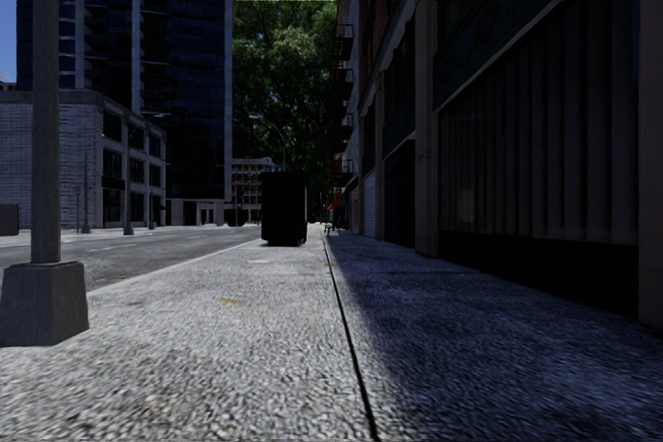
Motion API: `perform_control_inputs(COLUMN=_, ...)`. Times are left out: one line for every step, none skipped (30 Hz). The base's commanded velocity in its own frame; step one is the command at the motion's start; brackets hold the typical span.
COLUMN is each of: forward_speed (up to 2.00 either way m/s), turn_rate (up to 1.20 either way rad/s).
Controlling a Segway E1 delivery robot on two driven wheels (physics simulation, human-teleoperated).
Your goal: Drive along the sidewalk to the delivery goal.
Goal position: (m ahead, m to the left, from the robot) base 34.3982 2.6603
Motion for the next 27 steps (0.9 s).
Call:
perform_control_inputs(forward_speed=2.00, turn_rate=0.00)
perform_control_inputs(forward_speed=2.00, turn_rate=0.00)
perform_control_inputs(forward_speed=2.00, turn_rate=0.00)
perform_control_inputs(forward_speed=2.00, turn_rate=0.00)
perform_control_inputs(forward_speed=2.00, turn_rate=0.00)
perform_control_inputs(forward_speed=2.00, turn_rate=0.00)
perform_control_inputs(forward_speed=2.00, turn_rate=0.00)
perform_control_inputs(forward_speed=2.00, turn_rate=0.00)
perform_control_inputs(forward_speed=2.00, turn_rate=0.00)
perform_control_inputs(forward_speed=2.00, turn_rate=0.00)
perform_control_inputs(forward_speed=2.00, turn_rate=0.00)
perform_control_inputs(forward_speed=2.00, turn_rate=0.00)
perform_control_inputs(forward_speed=2.00, turn_rate=0.00)
perform_control_inputs(forward_speed=2.00, turn_rate=0.00)
perform_control_inputs(forward_speed=2.00, turn_rate=0.00)
perform_control_inputs(forward_speed=2.00, turn_rate=0.00)
perform_control_inputs(forward_speed=2.00, turn_rate=0.00)
perform_control_inputs(forward_speed=2.00, turn_rate=0.00)
perform_control_inputs(forward_speed=2.00, turn_rate=0.00)
perform_control_inputs(forward_speed=2.00, turn_rate=0.00)
perform_control_inputs(forward_speed=2.00, turn_rate=0.00)
perform_control_inputs(forward_speed=2.00, turn_rate=0.00)
perform_control_inputs(forward_speed=2.00, turn_rate=0.00)
perform_control_inputs(forward_speed=2.00, turn_rate=0.00)
perform_control_inputs(forward_speed=2.00, turn_rate=0.00)
perform_control_inputs(forward_speed=2.00, turn_rate=0.00)
perform_control_inputs(forward_speed=2.00, turn_rate=0.00)
